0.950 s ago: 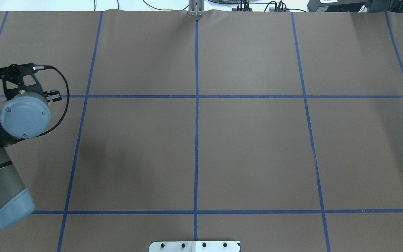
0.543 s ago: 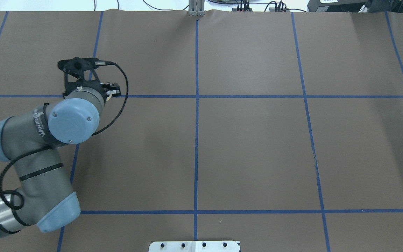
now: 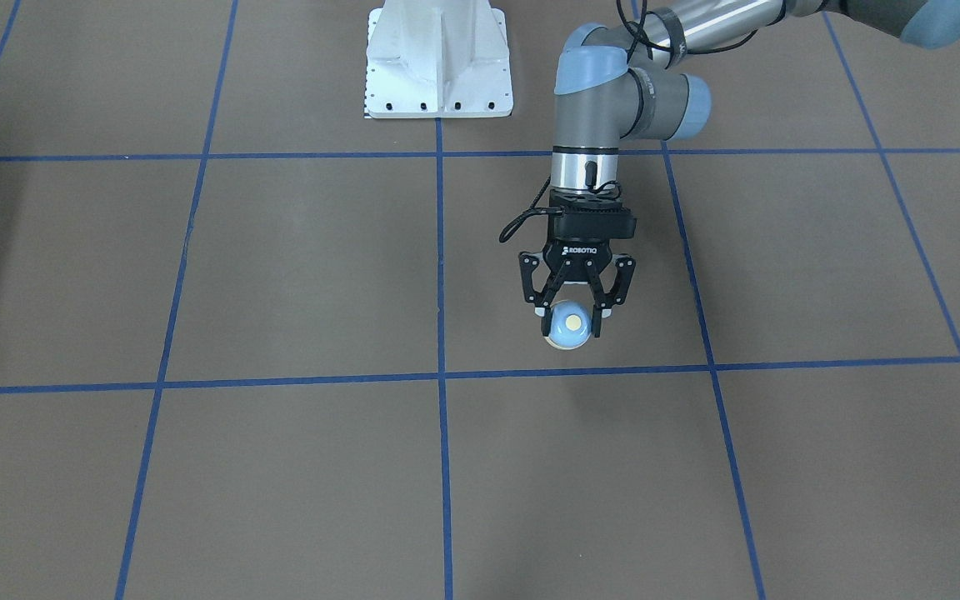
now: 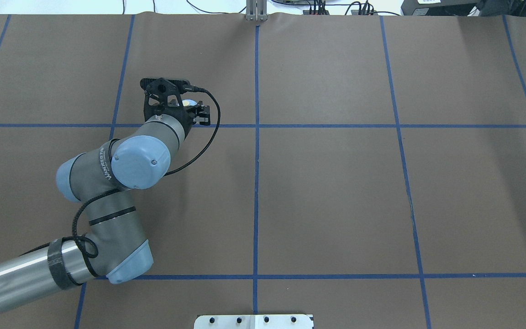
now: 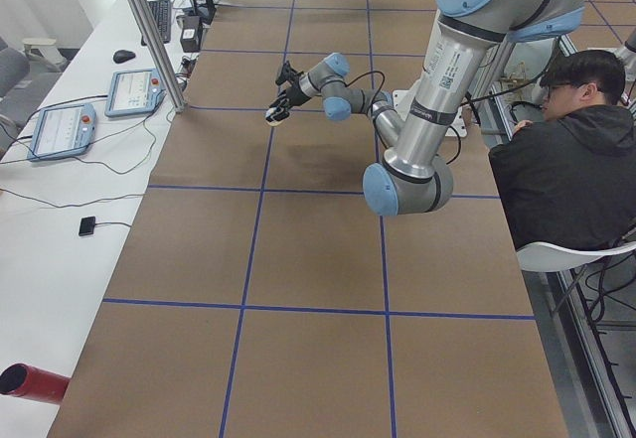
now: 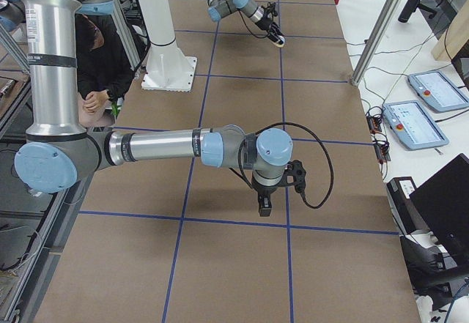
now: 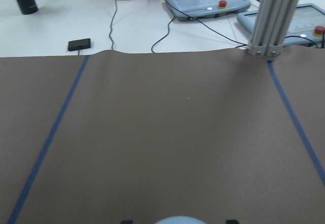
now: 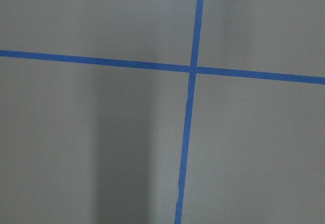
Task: Place and press bell with both arms
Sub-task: 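Move the left gripper with the bell over the table's center grid crossing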
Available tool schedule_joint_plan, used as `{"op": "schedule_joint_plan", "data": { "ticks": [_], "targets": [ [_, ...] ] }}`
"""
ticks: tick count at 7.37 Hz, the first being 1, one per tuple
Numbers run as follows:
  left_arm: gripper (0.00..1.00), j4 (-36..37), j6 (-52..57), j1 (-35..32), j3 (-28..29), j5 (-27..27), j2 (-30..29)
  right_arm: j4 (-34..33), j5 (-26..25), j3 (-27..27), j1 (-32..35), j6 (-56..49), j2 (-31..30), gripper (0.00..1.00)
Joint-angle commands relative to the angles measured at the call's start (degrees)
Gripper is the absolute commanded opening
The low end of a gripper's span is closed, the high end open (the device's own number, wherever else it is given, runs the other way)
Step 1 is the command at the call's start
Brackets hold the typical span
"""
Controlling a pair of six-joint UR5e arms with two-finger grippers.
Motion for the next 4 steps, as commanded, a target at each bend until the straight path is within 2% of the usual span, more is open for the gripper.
{"op": "schedule_joint_plan", "data": {
  "ticks": [1, 2, 3, 4],
  "targets": [
    [0.0, -12.84, 3.49, 1.1, 11.93, 1.05, -5.45, -0.76, -0.55, 0.02, -0.76, 0.16, 2.81, 1.0],
    [0.0, -18.28, 3.5, 1.89, 19.74, 2.72, -9.83, -0.6, -0.39, -0.15, -0.77, 0.77, 3.18, 1.0],
    [0.0, -20.16, 3.5, 3.29, 25.21, 5.78, -13.44, -0.16, 0.05, 0.02, -0.77, 1.22, 2.31, 1.0],
    [0.0, -20.18, 3.5, 4.26, 25.61, 6.16, -14.18, -0.07, 0.14, 0.11, -0.77, 1.13, 2.13, 1.0]
  ]
}}
